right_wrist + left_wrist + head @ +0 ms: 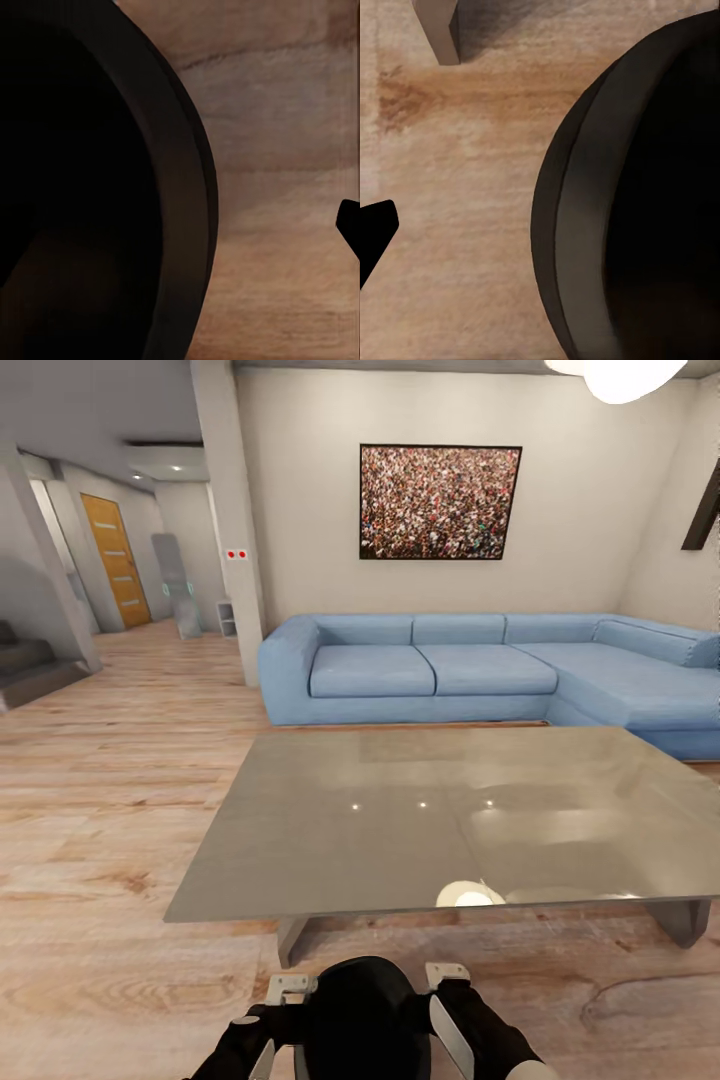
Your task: Place each of the two pumpkins and all three candles from the living room inside a cabinet in the living room (use any cabinet), then make sure every cabinet is closed, and position the cauldron so it is next to a table in the living room.
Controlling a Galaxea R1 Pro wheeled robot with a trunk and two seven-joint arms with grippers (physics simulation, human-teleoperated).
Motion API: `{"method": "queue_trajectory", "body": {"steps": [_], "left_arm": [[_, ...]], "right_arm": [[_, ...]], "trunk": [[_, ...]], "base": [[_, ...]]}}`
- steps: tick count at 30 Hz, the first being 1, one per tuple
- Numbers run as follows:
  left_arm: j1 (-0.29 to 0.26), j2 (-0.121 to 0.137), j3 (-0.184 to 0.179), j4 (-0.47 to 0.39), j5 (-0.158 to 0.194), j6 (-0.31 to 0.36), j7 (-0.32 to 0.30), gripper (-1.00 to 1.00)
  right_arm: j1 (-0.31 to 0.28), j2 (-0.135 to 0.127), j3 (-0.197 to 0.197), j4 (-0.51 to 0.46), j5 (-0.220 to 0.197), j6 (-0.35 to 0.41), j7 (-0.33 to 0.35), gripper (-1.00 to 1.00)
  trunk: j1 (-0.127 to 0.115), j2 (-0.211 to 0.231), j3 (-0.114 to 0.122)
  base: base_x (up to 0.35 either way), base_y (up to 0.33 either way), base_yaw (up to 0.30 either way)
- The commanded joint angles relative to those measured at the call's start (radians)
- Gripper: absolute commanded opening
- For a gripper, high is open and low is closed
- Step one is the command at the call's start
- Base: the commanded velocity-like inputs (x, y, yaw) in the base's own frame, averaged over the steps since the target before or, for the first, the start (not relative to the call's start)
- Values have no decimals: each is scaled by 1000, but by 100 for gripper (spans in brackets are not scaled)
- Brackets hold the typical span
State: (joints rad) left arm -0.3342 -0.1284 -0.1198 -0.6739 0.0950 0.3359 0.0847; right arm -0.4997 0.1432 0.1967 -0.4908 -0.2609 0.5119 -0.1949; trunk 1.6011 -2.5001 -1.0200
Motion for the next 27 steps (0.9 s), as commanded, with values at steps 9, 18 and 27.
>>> {"method": "queue_trajectory", "body": {"steps": [9,18,27], "left_arm": [[0,-2,-4,-7,38,52,8,100],[0,4,-8,-7,94,53,9,100],[0,6,-6,-7,94,51,9,100]], "right_arm": [[0,-1,5,-2,-11,4,-8,100],[0,-1,4,-1,-11,2,-8,100],[0,-1,5,1,-12,1,-9,100]], "trunk": [[-28,49,29],[-36,63,35],[-36,63,35]], "base": [[-3,0,0],[-139,0,0],[-5,0,0]]}}
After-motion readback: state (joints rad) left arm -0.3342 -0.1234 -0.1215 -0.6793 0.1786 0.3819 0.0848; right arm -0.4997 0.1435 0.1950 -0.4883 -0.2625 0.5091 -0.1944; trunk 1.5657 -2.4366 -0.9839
